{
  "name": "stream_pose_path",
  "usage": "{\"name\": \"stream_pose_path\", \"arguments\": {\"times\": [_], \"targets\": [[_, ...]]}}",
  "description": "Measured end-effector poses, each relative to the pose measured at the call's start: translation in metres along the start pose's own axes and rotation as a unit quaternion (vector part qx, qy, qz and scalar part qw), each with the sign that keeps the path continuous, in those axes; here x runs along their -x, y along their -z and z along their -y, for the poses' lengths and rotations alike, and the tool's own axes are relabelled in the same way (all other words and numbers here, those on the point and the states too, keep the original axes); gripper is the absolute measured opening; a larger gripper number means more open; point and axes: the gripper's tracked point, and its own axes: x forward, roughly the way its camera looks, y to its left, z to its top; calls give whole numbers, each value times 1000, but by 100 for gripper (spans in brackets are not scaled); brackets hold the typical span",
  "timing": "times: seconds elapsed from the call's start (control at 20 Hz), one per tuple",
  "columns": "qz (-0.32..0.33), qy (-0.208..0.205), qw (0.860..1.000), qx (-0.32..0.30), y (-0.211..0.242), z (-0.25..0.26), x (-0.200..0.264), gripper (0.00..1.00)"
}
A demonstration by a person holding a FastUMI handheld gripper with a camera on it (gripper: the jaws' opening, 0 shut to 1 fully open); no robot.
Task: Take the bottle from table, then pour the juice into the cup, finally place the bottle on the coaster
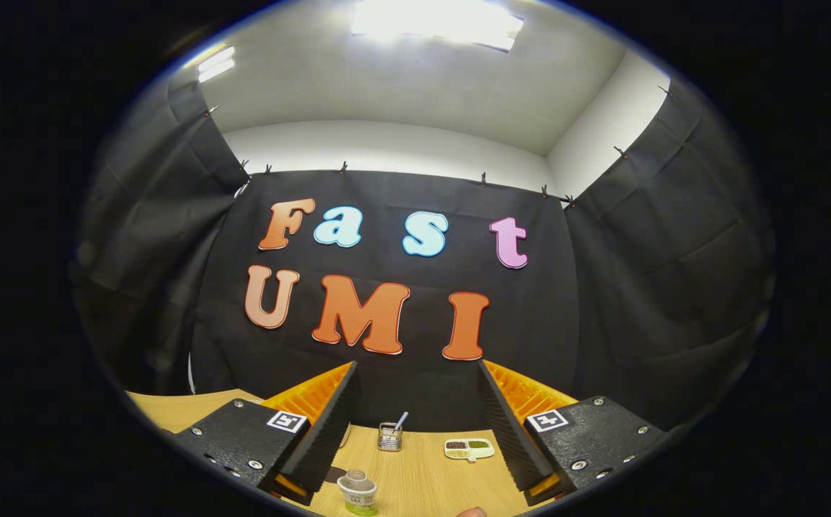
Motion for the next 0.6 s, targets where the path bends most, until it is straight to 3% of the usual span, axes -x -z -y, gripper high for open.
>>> {"name": "stream_pose_path", "arguments": {"times": [0.35, 0.6], "targets": [[-2, -19, 1000, 24, 16, -21, 10, 97], [-34, -45, 998, 16, 63, -43, 18, 97]]}}
